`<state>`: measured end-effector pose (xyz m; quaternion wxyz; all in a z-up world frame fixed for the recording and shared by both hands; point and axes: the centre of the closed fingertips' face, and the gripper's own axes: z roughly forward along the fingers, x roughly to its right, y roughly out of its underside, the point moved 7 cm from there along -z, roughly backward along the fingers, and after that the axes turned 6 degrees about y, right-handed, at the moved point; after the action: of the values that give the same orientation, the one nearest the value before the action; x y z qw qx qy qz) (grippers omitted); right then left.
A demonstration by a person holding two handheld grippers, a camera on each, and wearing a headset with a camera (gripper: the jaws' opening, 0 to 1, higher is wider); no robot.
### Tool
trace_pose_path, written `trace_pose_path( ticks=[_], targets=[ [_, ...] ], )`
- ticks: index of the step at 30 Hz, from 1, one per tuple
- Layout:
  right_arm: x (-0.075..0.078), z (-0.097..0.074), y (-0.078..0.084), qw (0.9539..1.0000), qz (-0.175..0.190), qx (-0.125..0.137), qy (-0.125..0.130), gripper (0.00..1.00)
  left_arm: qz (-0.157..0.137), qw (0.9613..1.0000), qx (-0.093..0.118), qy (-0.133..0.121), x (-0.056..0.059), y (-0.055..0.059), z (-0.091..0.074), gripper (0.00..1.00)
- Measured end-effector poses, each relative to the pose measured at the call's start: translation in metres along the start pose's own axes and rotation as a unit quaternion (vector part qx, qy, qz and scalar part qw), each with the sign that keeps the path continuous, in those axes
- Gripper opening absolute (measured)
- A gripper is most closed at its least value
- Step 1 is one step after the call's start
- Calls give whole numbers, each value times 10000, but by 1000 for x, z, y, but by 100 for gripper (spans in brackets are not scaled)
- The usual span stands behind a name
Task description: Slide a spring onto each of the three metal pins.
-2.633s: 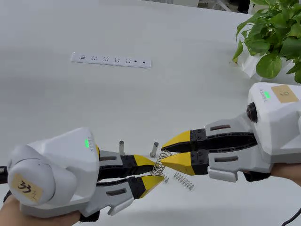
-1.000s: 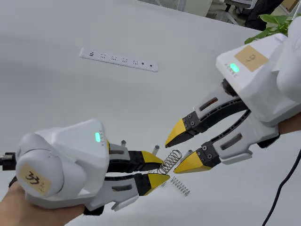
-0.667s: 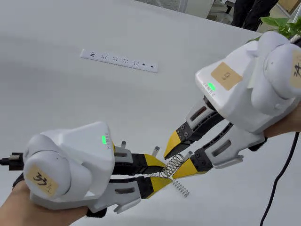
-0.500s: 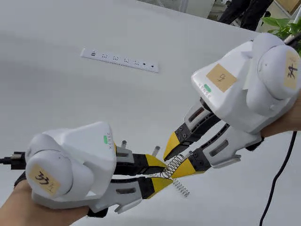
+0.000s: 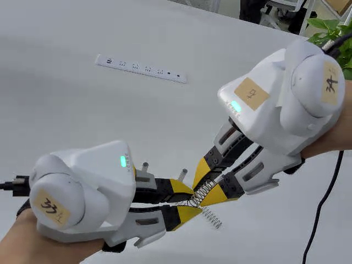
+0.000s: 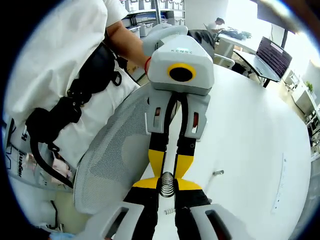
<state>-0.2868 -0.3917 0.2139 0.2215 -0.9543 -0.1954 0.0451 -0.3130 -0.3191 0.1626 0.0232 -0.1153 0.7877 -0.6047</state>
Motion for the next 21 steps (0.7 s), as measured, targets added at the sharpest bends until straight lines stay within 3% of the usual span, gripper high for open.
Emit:
trace_pose_path(
  ticks=[21],
  targets=[
    [5,3,-7,10000,63,49,60,7,10,9999,105,-86,-3,3,-8,7]
  ],
)
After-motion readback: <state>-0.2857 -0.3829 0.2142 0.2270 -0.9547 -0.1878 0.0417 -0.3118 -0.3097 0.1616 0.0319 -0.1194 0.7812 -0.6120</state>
